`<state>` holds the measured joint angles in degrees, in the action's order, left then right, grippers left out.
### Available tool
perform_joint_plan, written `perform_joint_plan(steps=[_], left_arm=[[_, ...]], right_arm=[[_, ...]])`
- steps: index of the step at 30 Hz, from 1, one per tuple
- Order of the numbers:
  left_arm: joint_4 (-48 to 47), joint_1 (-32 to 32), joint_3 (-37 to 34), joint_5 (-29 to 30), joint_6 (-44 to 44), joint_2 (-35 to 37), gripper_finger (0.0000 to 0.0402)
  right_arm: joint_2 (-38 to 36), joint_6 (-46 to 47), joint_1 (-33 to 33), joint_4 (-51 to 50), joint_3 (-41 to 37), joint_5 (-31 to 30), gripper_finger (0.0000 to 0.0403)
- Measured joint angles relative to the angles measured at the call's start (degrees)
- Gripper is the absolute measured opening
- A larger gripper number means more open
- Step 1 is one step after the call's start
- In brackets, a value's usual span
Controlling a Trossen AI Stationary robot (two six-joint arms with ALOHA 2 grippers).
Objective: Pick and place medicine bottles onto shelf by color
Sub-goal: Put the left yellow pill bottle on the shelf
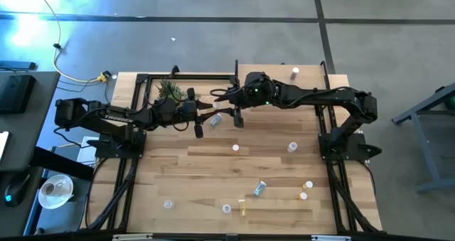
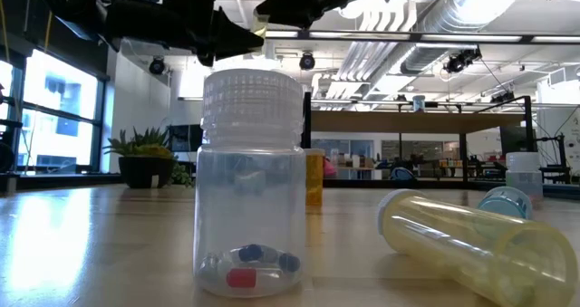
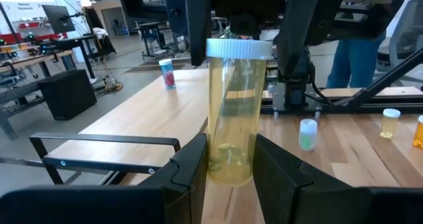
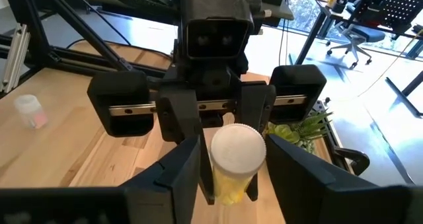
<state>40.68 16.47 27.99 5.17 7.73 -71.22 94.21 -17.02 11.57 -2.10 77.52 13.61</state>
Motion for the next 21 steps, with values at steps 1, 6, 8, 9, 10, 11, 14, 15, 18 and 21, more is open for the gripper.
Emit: perform_joint_plan(steps=[1,6,8,9,10,11,14,15,18,21], left_arm=[[0.0,0.0,0.0,0.0,0.0,0.0,0.0093],[0.0,0.0,0.0,0.0,0.0,0.0,0.0093],[0.0,0.0,0.0,0.0,0.0,0.0,0.0093],[0.0,0.0,0.0,0.0,0.0,0.0,0.0093],[0.0,0.0,0.0,0.0,0.0,0.0,0.0093],[0.0,0.0,0.0,0.1,0.0,0.0,0.0093],[-0.1,0.0,0.0,0.1,0.0,0.0,0.0093],[-0.1,0.0,0.0,0.1,0.0,0.0,0.0093],[-0.1,0.0,0.0,0.1,0.0,0.0,0.0093],[-0.1,0.0,0.0,0.2,0.0,0.0,0.0094]], right_arm=[[0.0,0.0,0.0,0.0,0.0,0.0,0.0148],[0.0,0.0,0.0,0.1,0.0,0.0,0.0124],[0.0,0.0,0.0,0.0,0.0,0.1,0.0116],[0.0,0.0,0.0,0.0,0.0,0.2,0.0113],[0.0,0.0,0.0,-0.1,0.0,0.2,0.0110],[0.0,0.0,0.0,-0.1,0.0,0.2,0.0108],[0.0,0.1,0.0,-0.1,0.0,0.3,0.0106],[0.0,0.1,0.0,-0.2,0.0,0.3,0.0106],[0.0,0.2,0.0,-0.2,0.0,0.3,0.0105],[0.0,0.2,0.0,-0.2,0.0,0.3,0.0105]])
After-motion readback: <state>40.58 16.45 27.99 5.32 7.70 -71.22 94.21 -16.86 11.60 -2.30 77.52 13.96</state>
